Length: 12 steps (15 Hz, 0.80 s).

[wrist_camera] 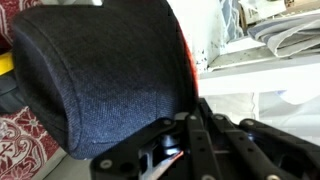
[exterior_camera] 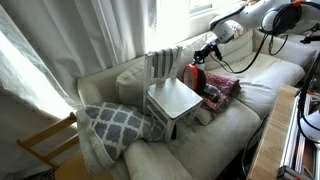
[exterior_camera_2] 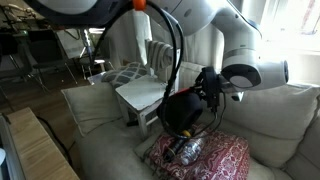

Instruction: Put the black hat on the seat of the chair, put the red hat on the black hat and then put the hats on the couch

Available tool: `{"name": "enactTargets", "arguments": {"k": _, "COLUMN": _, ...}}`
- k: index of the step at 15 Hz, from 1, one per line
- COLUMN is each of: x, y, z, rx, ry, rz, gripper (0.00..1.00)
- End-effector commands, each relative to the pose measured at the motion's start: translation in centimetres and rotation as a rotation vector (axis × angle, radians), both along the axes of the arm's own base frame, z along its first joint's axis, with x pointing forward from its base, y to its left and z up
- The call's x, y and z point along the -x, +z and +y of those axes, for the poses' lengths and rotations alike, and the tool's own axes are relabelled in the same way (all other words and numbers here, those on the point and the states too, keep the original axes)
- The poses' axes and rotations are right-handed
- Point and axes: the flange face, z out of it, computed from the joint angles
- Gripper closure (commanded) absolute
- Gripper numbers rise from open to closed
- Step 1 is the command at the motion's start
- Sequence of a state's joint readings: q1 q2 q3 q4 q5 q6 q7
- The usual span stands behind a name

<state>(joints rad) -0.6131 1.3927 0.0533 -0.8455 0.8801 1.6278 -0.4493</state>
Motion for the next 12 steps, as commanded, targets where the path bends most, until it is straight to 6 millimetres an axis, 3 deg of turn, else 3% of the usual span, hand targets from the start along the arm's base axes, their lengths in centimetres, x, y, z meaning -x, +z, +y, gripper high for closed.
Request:
{"name": "enactTargets", "arguments": {"k": 1, "x": -0.2, "y": -0.5, "z": -2.1, "rx": 0.110, "ry": 0.047, "rz": -0.026, "gripper": 0.99}}
{"name": "enactTargets", "arguments": {"k": 9, "x": -1.4, "y": 2.0, "z": -3.9, "rx": 0.410, "ry": 0.262, "rz": -0.083, "gripper": 0.99}}
{"name": "enactTargets", "arguments": {"k": 12, "x": -2.7, "y": 2.3, "z": -4.2, "rx": 0.487, "ry": 0.280, "rz": -0.208, "gripper": 0.99}}
